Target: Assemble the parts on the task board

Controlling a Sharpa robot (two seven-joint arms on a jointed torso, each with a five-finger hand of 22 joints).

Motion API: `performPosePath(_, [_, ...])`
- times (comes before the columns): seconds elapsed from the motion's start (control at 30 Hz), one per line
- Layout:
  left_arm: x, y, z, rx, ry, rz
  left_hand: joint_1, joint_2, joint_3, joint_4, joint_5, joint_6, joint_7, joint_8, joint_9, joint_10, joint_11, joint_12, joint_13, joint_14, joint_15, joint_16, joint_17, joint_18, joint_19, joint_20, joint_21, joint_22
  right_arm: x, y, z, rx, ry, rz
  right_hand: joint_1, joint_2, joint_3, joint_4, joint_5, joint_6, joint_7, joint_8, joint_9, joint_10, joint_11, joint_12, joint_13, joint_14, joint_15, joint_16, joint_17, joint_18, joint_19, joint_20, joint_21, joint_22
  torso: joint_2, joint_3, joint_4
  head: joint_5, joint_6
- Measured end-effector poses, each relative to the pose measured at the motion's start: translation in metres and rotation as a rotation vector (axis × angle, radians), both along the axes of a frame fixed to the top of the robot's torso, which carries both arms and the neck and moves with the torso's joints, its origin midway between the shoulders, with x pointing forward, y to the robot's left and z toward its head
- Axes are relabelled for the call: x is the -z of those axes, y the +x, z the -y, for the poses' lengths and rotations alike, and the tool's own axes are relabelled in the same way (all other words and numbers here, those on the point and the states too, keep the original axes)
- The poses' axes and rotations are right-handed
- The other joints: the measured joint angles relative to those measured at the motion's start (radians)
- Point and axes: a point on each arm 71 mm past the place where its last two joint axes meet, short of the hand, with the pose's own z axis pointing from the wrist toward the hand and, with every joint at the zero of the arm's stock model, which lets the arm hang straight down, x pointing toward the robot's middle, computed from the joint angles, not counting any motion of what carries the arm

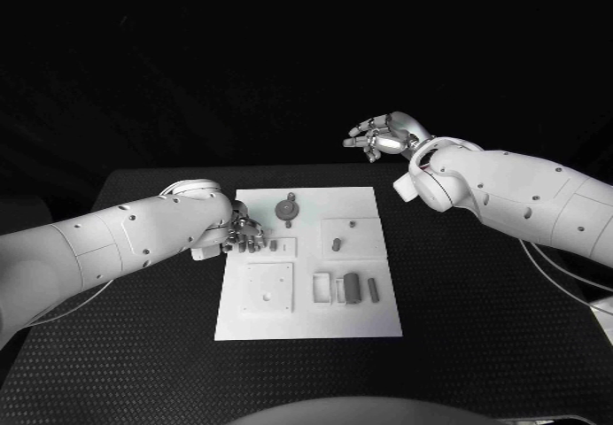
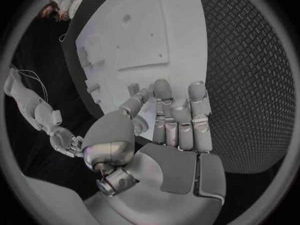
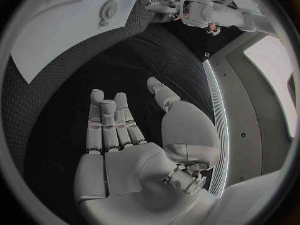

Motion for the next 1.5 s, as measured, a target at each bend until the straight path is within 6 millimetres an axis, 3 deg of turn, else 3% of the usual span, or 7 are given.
performPosePath(0.27, [-0.001, 0.0, -0.009, -0.018, -0.007, 0.01, -0.005, -0.067, -0.002, 0.036, -0.088, -0.009, 0.006, 0.0, -0.001, -0.009, 0.002, 0.0, -0.006, -0.013, 0.003, -0.005, -0.005, 0.0, 0.0, 0.0, -0.009, 0.0, 0.001, 0.0, 0.001, 0.002, 0.0, -0.001, 0.0, 0.0, 0.0, 0.0, 0.0, 0.0, 0.0, 0.0, -0.001, 0.0, 0.0, 0.0, -0.001, 0.0, 0.0, 0.0, -0.001, 0.0, 0.0, 0.0, 0.0, 0.0, 0.0, 0.0, -0.0001, 0.001, 0.002])
performPosePath(0.4, [-0.004, 0.001, -0.015, -0.033, -0.017, 0.024, -0.014, -0.103, -0.008, 0.051, -0.094, -0.024, 0.009, -0.005, -0.001, -0.023, 0.009, -0.005, -0.007, -0.025, 0.008, -0.012, -0.007, 0.0, -0.006, 0.005, -0.01, 0.0, 0.001, 0.0, 0.002, 0.003, -0.001, -0.001, 0.0, 0.0, 0.0, 0.0, 0.0, 0.0, 0.0, 0.0, -0.001, 0.0, 0.0, 0.0, -0.001, 0.0, 0.0, 0.0, -0.001, 0.0, 0.0, 0.0, 0.0, 0.0, 0.0, 0.0005, -0.0001, -0.001, 0.003])
performPosePath(0.77, [-0.016, 0.008, -0.015, -0.086, -0.108, 0.054, -0.058, -0.075, -0.129, -0.021, -0.094, -0.092, 0.027, -0.036, -0.001, -0.07, 0.027, -0.018, -0.006, -0.065, 0.022, -0.031, -0.019, 0.0, -0.04, 0.021, -0.035, 0.0, 0.001, 0.0, 0.002, 0.004, -0.001, -0.002, 0.0, 0.0, 0.0, 0.0, 0.0, 0.0, 0.0, 0.0, -0.002, 0.0, 0.0, 0.0, -0.002, 0.0, 0.0, 0.0, -0.001, 0.0, 0.0, 0.0, -0.004, 0.0, 0.0, 0.0004, -0.0001, -0.002, 0.007])
performPosePath(0.97, [-0.03, 0.014, -0.021, -0.127, -0.203, 0.102, 0.105, 0.03, -0.07, -0.084, -0.084, -0.185, 0.085, -0.09, -0.032, -0.196, 0.085, -0.097, -0.045, -0.175, 0.081, -0.129, -0.072, 0.0, -0.153, 0.065, -0.12, -0.016, 0.001, 0.0, 0.004, 0.007, -0.002, -0.002, 0.0, 0.0, 0.0, 0.0, 0.0, 0.0, 0.0, 0.0, -0.002, 0.0, 0.0, 0.0, -0.003, 0.0, 0.0, 0.004, -0.002, 0.0, 0.0, 0.0, -0.004, 0.0, 0.0, 0.0004, 0.0002, -0.002, 0.009])
performPosePath(1.07, [-0.034, 0.016, -0.018, -0.118, -0.262, 0.145, 0.215, 0.024, 0.005, -0.087, -0.062, -0.217, 0.113, -0.104, -0.051, -0.262, 0.129, -0.166, -0.103, -0.258, 0.134, -0.229, -0.126, 0.0, -0.234, 0.1, -0.203, -0.058, 0.001, 0.0, 0.005, 0.008, -0.002, -0.002, 0.0, 0.0, 0.0, 0.0, 0.0, 0.0, 0.0, 0.0, -0.002, 0.0, 0.0, 0.0, -0.003, 0.0, 0.0, 0.004, -0.002, 0.0, 0.0, 0.0, -0.004, 0.0, 0.0, 0.0004, 0.0004, -0.003, 0.012])
performPosePath(1.3, [-0.044, 0.019, 0.009, -0.014, -0.405, 0.286, 0.37, -0.013, 0.027, -0.089, -0.062, -0.24, 0.12, -0.109, -0.089, -0.289, 0.165, -0.27, -0.215, -0.314, 0.198, -0.369, -0.198, 0.0, -0.307, 0.159, -0.309, -0.121, 0.001, 0.0, 0.005, 0.011, -0.003, -0.002, 0.0, 0.0, 0.0, 0.0, 0.0, 0.001, -0.001, 0.0, -0.003, 0.0, 0.0, 0.0, -0.004, 0.0, 0.0, 0.004, -0.002, 0.0, 0.0, 0.0, -0.004, 0.0, 0.0, 0.0002, 0.0003, -0.002, 0.026])
performPosePath(1.5, [-0.046, 0.019, 0.025, 0.097, -0.436, 0.429, 0.417, -0.042, 0.013, -0.091, -0.071, -0.245, 0.113, -0.124, -0.119, -0.275, 0.179, -0.352, -0.288, -0.304, 0.208, -0.403, -0.204, 0.0, -0.304, 0.164, -0.337, -0.138, 0.001, 0.001, 0.006, 0.013, -0.004, -0.001, 0.0, 0.0, 0.0, 0.0, 0.0, -0.002, 0.001, 0.0, -0.003, 0.0, 0.0, 0.003, -0.004, -0.001, 0.001, 0.004, -0.002, 0.0, 0.0, 0.0, -0.004, 0.0, 0.0, 0.0004, -0.0001, -0.001, 0.037])
